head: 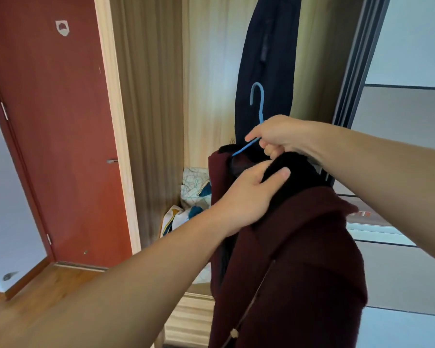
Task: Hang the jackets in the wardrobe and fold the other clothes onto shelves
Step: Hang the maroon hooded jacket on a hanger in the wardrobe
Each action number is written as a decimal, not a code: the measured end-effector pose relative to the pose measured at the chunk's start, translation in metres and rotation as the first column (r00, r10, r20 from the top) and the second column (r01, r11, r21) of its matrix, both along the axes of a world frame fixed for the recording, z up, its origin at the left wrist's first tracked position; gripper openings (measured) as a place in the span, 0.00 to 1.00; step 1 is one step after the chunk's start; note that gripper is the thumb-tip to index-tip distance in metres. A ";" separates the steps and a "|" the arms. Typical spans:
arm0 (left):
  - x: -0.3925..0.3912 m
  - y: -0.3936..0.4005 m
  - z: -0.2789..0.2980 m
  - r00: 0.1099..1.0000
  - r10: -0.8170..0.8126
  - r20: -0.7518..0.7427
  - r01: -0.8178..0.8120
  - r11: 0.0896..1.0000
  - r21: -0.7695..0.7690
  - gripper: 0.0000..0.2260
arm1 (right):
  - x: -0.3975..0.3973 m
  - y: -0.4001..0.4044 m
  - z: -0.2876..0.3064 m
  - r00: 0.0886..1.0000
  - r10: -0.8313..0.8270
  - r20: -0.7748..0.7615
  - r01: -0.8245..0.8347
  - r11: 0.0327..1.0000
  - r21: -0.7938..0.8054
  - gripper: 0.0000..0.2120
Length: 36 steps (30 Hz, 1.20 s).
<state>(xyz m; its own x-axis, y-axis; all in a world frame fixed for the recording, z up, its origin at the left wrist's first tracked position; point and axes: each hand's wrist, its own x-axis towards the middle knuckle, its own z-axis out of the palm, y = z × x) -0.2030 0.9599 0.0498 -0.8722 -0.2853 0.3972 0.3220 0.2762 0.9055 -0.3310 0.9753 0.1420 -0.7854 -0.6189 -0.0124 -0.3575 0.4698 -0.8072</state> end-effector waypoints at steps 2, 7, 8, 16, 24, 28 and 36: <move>-0.002 -0.006 -0.004 0.998 0.035 0.052 -0.034 0.999 -0.011 0.12 | 0.003 0.000 0.001 0.996 -0.009 0.086 0.015 0.997 -0.075 0.10; -0.002 -0.023 -0.015 0.958 0.054 0.281 -0.040 0.998 -0.057 0.25 | 0.002 0.002 -0.007 0.933 0.017 0.359 0.097 0.950 -0.298 0.14; -0.001 -0.024 -0.007 0.943 0.028 0.331 -0.017 0.999 -0.036 0.24 | 0.003 0.002 -0.008 0.918 0.044 0.395 0.106 0.931 -0.350 0.14; 0.009 -0.022 0.069 0.749 0.507 0.426 -0.099 0.722 -0.685 0.29 | 0.026 0.007 0.011 0.794 0.150 0.590 0.238 0.815 -0.529 0.06; 0.026 -0.036 0.092 0.840 0.473 0.267 -0.382 0.864 -0.328 0.05 | 0.024 0.015 0.022 0.984 0.175 -0.032 -0.173 0.905 -0.387 0.12; 0.018 -0.034 0.105 0.819 0.522 0.236 -0.501 0.853 -0.148 0.08 | 0.024 0.025 0.009 0.875 -0.064 -0.481 -0.097 0.948 -0.304 0.21; -0.029 -0.025 0.158 0.827 0.538 0.159 -0.554 0.828 0.080 0.13 | 0.070 0.103 0.058 0.855 0.439 -0.276 -0.448 0.893 0.032 0.20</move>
<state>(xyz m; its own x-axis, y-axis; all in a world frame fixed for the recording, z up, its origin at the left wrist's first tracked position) -0.2318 0.9346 0.2073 -0.5989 -0.7673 0.2292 0.0328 0.2625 0.9644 -0.2612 1.0780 0.1999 -0.3977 -0.8987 0.1849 -0.7263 0.1853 -0.6619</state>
